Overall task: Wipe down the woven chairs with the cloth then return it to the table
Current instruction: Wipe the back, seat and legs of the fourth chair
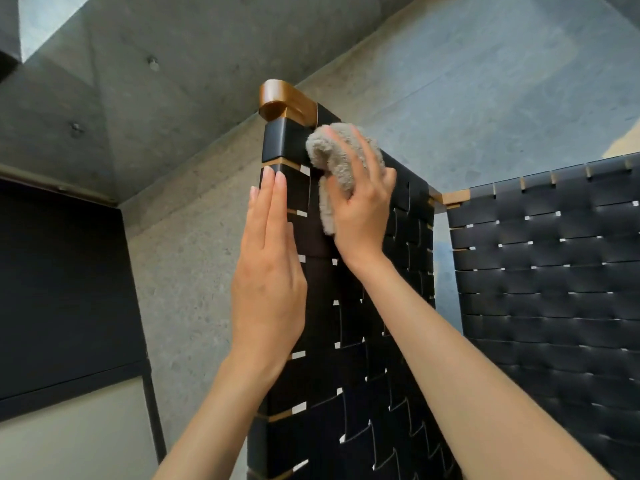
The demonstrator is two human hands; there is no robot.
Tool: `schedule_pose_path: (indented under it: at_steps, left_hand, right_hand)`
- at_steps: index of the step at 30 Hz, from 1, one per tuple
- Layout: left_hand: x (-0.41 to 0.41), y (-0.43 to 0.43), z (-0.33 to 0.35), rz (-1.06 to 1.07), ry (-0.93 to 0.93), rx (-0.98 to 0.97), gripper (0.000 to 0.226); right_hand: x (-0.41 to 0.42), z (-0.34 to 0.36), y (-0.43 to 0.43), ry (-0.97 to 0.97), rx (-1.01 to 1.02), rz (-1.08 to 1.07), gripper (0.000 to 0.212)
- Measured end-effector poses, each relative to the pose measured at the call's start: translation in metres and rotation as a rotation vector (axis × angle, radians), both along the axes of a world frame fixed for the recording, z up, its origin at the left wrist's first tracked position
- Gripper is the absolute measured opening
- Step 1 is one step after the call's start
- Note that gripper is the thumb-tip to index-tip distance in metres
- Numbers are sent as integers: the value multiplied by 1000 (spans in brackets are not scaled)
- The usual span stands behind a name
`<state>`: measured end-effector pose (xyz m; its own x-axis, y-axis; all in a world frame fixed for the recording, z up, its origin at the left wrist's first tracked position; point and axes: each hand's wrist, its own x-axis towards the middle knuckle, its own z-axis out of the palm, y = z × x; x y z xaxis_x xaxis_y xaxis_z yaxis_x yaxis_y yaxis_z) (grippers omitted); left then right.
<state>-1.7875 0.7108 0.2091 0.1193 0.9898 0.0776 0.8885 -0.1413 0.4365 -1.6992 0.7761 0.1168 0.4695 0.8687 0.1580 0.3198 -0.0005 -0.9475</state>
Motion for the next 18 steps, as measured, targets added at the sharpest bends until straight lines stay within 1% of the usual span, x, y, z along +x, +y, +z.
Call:
schedule_pose_path:
  at_steps: [4, 6, 9, 12, 15, 18]
  left_hand:
    - [2, 0, 2, -6, -6, 8, 50]
    - [2, 0, 2, -5, -5, 11, 50]
    - [1, 1, 1, -1, -11, 13, 49]
    - [1, 2, 0, -3, -9, 16, 49]
    - [0, 2, 0, -7, 24, 29, 50]
    - [-1, 2, -1, -19, 95, 54, 54]
  right_hand:
    - [21, -50, 7, 7, -185, -84, 46]
    - [37, -80, 10, 47, -346, -130, 45]
    - [62, -126, 4, 109, -643, -176, 43]
    - [73, -149, -8, 212, -821, -220, 42]
    - [69, -145, -12, 231, -838, -263, 41]
    - [54, -116, -19, 241, -680, -249, 38]
